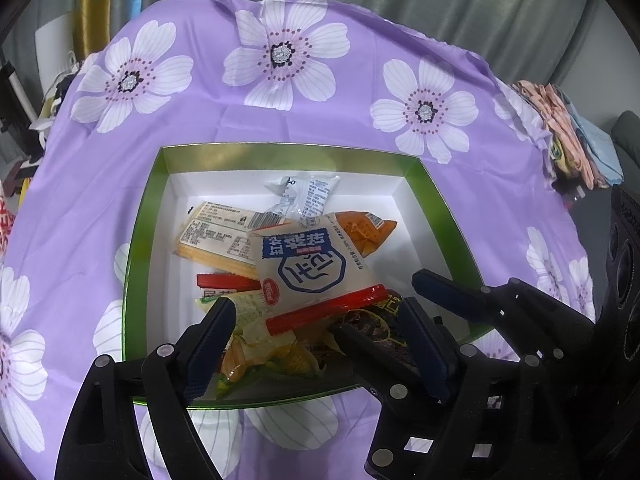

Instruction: Organize snacks

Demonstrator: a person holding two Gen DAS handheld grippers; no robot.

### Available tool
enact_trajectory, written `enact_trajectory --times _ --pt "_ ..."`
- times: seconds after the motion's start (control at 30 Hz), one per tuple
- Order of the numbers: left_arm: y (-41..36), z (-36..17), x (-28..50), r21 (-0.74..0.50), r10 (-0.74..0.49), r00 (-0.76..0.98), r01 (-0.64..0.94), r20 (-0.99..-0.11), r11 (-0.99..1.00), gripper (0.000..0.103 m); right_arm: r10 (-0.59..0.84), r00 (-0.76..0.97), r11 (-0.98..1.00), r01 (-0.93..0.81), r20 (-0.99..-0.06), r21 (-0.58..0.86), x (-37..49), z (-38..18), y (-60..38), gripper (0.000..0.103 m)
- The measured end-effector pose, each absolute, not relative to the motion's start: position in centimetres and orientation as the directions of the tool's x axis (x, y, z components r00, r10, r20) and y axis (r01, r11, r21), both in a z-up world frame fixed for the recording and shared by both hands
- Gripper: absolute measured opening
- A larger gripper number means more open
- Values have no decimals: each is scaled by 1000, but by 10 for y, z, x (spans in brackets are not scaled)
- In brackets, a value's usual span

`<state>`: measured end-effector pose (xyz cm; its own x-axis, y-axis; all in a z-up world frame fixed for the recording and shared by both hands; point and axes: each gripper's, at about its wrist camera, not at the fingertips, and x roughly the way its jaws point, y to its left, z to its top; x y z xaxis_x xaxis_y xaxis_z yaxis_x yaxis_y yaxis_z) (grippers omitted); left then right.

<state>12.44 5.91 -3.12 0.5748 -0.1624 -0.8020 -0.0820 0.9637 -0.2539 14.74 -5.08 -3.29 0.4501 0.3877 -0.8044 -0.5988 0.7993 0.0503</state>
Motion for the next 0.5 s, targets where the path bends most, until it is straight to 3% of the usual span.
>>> enact_trajectory --times 0.5 --pt "58 -35 125 -254 -161 563 -90 -811 963 85 370 452 810 -585 -812 43 149 -36 -51 66"
